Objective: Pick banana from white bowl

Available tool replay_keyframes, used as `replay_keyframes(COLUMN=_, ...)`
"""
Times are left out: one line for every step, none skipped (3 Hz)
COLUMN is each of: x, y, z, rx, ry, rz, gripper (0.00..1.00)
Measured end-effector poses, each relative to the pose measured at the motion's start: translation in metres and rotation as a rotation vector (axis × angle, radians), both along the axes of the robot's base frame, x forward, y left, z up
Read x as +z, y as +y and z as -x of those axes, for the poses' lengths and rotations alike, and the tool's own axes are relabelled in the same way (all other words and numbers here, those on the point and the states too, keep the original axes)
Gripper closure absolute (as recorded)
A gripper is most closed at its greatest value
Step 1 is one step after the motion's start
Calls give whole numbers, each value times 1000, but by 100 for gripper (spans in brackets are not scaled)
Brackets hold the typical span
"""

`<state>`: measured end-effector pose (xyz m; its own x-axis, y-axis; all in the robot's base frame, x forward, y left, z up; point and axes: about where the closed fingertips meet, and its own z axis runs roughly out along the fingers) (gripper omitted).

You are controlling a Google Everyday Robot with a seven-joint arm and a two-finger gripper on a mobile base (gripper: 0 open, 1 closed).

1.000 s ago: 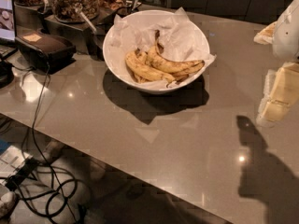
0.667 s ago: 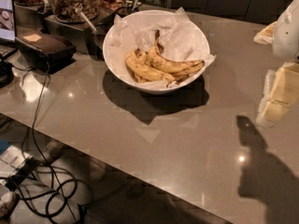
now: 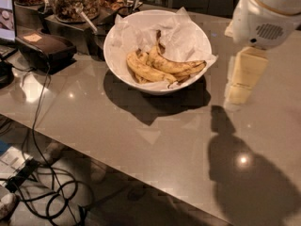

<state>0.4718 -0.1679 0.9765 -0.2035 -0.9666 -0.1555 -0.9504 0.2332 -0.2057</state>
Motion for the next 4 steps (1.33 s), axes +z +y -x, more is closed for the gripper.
replay_keyframes(x=3, y=3, z=-2, rx=5, ry=-19, rz=-7, gripper=0)
replay_keyframes(x=2, y=10, z=-10, rx=-10, ry=-41, rz=7, gripper=0)
replay_keyframes(x=6, y=57, z=-61, rx=15, ry=-30, rz=38, gripper=0)
replay_keyframes(x=9, y=62, z=-65, rx=21, ry=-52, rz=25, gripper=0)
